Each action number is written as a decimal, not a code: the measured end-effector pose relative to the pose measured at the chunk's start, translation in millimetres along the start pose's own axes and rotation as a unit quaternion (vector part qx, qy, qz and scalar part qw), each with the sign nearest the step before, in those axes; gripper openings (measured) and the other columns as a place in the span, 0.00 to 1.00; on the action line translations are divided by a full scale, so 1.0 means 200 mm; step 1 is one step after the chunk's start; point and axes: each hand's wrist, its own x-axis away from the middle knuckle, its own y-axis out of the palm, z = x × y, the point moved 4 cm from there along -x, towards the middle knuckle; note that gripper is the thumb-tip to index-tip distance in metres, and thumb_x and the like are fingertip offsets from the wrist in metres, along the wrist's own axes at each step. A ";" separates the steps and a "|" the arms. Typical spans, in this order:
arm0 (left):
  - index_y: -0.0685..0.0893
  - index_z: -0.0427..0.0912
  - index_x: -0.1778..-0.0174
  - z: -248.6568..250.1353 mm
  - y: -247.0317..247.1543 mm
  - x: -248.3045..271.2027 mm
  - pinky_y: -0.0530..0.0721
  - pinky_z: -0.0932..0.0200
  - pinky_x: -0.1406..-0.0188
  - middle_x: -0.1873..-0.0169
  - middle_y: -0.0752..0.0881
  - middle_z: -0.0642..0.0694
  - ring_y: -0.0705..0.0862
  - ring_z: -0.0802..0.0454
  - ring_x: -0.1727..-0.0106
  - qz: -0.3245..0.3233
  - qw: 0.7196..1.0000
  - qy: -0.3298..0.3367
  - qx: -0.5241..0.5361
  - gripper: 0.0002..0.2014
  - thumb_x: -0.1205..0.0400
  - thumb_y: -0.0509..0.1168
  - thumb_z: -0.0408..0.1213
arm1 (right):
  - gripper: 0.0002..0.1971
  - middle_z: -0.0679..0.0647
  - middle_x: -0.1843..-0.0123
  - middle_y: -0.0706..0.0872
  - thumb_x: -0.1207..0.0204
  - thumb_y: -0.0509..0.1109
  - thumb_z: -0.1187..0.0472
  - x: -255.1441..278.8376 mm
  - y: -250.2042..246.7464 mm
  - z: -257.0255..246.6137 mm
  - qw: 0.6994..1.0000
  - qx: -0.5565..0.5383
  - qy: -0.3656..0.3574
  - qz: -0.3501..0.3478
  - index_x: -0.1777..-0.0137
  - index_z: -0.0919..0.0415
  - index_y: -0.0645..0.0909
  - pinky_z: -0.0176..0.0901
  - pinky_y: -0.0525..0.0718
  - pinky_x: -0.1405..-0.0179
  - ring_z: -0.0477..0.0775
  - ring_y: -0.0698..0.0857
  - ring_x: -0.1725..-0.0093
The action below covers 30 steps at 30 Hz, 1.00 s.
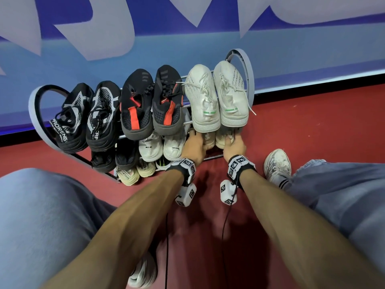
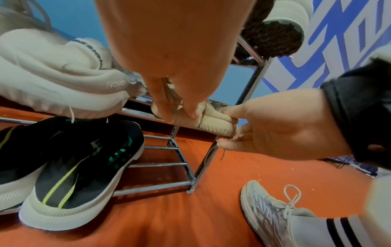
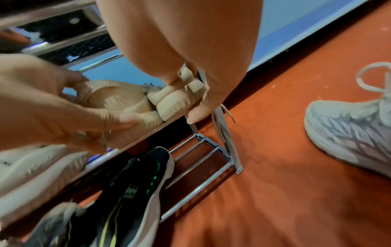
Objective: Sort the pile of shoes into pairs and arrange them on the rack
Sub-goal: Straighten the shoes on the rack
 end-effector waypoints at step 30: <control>0.82 0.39 0.50 -1.05 -0.08 0.78 0.82 0.49 0.55 0.50 0.88 0.37 0.87 0.35 0.48 -0.065 0.974 -0.195 -0.094 0.17 0.17 0.62 0.52 | 0.10 0.57 0.44 0.89 0.24 0.72 0.58 0.63 0.73 0.17 0.901 0.170 0.064 -0.394 0.43 0.56 0.85 0.46 0.88 0.49 0.56 0.88 0.48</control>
